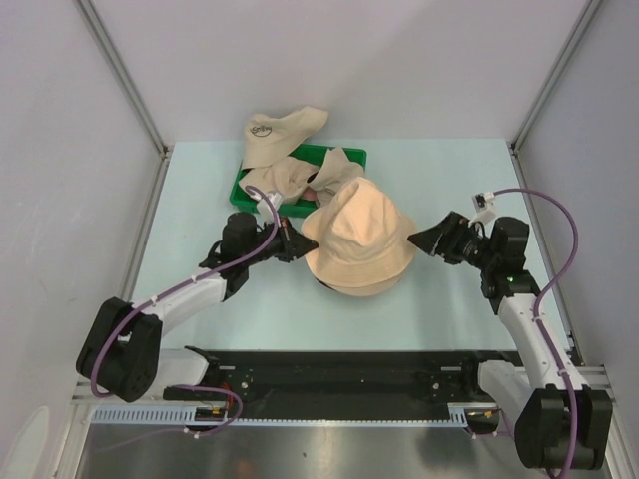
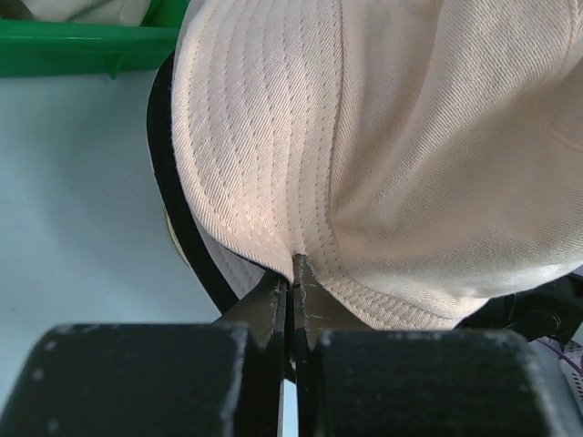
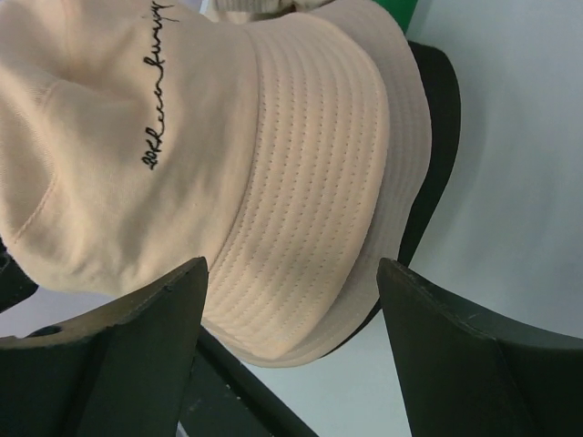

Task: Stack the hats

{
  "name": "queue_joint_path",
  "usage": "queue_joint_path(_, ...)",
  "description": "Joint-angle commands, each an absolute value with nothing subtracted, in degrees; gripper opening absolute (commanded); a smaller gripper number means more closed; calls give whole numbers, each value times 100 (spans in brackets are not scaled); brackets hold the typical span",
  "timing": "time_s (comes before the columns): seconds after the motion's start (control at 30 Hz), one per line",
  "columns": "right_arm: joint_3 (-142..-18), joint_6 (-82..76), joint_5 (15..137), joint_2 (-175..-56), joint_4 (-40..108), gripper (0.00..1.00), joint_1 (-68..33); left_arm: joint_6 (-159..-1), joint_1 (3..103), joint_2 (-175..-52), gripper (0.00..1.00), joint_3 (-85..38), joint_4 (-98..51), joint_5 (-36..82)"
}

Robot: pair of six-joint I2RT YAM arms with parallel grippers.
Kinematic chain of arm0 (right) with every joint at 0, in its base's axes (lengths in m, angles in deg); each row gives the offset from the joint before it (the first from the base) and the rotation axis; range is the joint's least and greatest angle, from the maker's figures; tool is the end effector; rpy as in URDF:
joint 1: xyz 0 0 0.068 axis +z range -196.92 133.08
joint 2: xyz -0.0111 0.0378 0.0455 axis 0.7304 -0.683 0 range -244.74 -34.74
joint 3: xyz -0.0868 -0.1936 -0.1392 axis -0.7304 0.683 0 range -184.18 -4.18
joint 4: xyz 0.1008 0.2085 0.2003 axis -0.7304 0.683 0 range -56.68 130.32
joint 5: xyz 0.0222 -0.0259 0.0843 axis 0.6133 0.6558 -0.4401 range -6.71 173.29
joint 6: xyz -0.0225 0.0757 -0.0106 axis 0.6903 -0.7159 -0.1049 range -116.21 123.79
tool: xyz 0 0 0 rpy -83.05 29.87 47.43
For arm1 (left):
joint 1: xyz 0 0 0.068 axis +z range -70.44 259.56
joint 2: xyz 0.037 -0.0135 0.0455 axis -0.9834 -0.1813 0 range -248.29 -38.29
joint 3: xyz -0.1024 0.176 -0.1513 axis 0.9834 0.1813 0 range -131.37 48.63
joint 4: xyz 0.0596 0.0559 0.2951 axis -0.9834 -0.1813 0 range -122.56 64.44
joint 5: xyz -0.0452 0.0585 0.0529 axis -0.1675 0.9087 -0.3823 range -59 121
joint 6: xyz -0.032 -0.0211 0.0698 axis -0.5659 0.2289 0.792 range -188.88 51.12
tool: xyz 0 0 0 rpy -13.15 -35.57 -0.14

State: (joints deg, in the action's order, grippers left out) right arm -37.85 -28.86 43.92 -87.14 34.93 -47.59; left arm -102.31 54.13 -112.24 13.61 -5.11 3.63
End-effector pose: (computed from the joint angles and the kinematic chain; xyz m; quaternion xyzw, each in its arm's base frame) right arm 0.2867 0.0401 0.2258 0.0372 0.7956 0.4139 0.4409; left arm 0.2985 -0.1767 0.1684 0.0828 0.7962 -0.4462 0.4001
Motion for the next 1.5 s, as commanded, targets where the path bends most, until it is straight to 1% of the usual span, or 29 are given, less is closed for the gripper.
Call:
queue_joint_path(0.0,-3626,-3198,3680,-9002,2541,80,-4824,-10104,5460,-11247,0,1681,-473,270)
queue_joint_path(0.3,-3275,-3436,3188,-9511,1602,80,-4832,-10394,5460,-11062,0,1954,-95,270)
queue_joint_path(0.4,-3222,-3488,2942,-9766,1294,76,-4832,-10535,5460,-11018,0,2059,89,253)
queue_joint_path(0.5,-3169,-3681,2635,-10135,943,61,-4832,-10666,5460,-10983,0,2200,291,217)
queue_joint_path(0.53,-3143,-3777,2495,-10206,846,46,-4832,-10693,5460,-10974,0,2252,327,217)
queue_joint_path(0.6,-3178,-3770,2380,-10242,845,31,-4832,-10755,5460,-10922,0,2314,345,252)
queue_joint_path(0.63,-3204,-3691,2292,-10233,950,18,-4832,-10772,5460,-10904,0,2358,345,270)
queue_joint_path(0.67,-3317,-3403,2291,-10181,1394,11,-4832,-10781,5460,-10869,0,2384,345,288)
queue_joint_path(0.73,-3528,-2823,2422,-10128,2186,4,-4815,-10808,5460,-10860,0,2428,301,375)
queue_joint_path(0.77,-3738,-2107,2493,-10119,3138,3,-4798,-10808,5460,-10886,0,2429,188,419)
queue_joint_path(0.8,-3819,-1830,2580,-10154,3635,1,-4797,-10808,5460,-10895,0,2429,143,463)
queue_joint_path(0.83,-3845,-1671,2938,-10171,4162,0,-4754,-10808,5460,-10912,0,2463,134,490)
queue_joint_path(0.93,-3837,-1476,3476,-10382,4640,0,-4709,-10860,5460,-10948,0,2578,99,595)
queue_joint_path(1.03,-4056,-1344,4240,-10838,5254,0,-4219,-10878,5460,-10974,0,2675,-15,709)
queue_joint_path(1.1,-4223,-1317,4758,-11128,5476,0,-4034,-10887,5460,-11044,0,2710,-103,753)
queue_joint_path(1.27,-4154,-1703,5085,-11463,5249,0,-3927,-10904,5468,-11378,1,2771,-42,850)
queue_joint_path(1.4,-4223,-1880,5533,-11551,5292,0,-3927,-10869,5495,-11756,1,2509,-244,991)
queue_joint_path(1.43,-4250,-1880,5569,-11490,5362,0,-3927,-10878,5521,-11782,1,2473,-244,947)
queue_joint_path(1.47,-4276,-1889,5613,-11438,5389,0,-3927,-10904,5530,-11713,6,2446,-262,851)
